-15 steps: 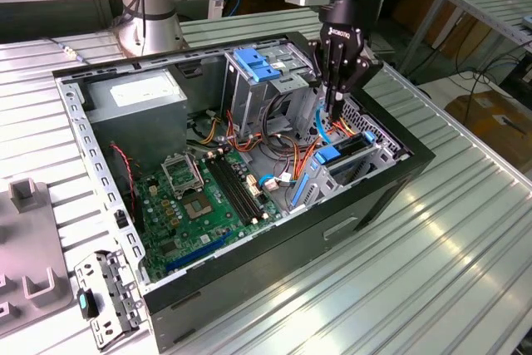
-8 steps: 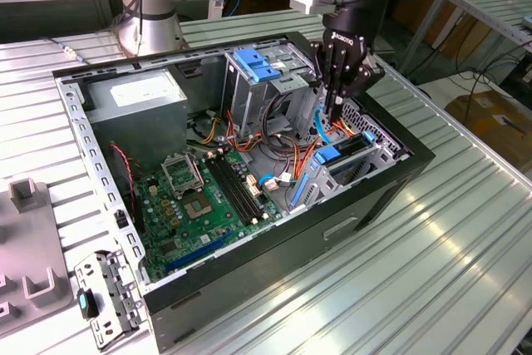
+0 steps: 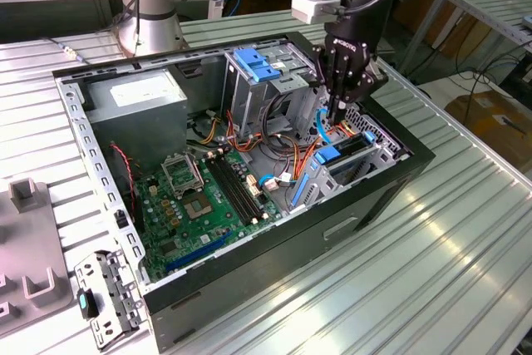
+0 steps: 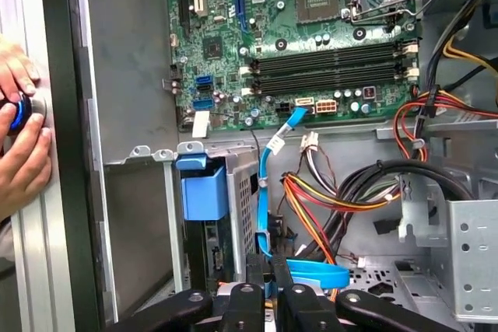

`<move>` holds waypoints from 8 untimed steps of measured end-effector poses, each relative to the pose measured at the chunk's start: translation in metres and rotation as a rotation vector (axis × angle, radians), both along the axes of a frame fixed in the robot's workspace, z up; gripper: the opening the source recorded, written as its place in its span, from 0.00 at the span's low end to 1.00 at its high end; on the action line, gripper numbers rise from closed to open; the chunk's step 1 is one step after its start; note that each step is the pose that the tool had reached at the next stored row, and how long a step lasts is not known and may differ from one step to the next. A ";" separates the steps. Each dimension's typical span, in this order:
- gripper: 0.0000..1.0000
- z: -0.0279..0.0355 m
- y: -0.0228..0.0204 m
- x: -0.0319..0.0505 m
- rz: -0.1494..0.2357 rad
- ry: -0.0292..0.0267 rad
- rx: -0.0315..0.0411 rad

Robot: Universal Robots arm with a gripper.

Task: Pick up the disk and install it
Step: 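Insert the second disk wire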

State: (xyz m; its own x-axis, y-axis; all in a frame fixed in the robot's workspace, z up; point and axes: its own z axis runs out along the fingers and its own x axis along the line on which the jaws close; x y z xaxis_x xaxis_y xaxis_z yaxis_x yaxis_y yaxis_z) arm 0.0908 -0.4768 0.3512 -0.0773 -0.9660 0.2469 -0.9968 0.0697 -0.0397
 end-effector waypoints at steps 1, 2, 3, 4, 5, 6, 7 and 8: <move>0.16 -0.0002 -0.0024 -0.0002 0.001 -0.0010 0.0029; 0.16 -0.0004 -0.0048 -0.0004 0.002 -0.0015 0.0052; 0.16 -0.0007 -0.0080 -0.0008 0.004 -0.0020 0.0077; 0.16 -0.0010 -0.0106 -0.0011 0.006 -0.0023 0.0086; 0.16 -0.0016 -0.0142 -0.0016 0.010 -0.0029 0.0091; 0.16 -0.0019 -0.0163 -0.0020 0.013 -0.0037 0.0091; 0.16 -0.0020 -0.0181 -0.0024 0.018 -0.0052 0.0090; 0.16 -0.0022 -0.0193 -0.0032 0.022 -0.0072 0.0090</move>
State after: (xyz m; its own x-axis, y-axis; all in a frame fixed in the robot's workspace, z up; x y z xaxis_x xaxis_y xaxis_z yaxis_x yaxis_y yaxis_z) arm 0.0876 -0.4961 0.3490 -0.0581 -0.9696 0.2377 -0.9977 0.0484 -0.0464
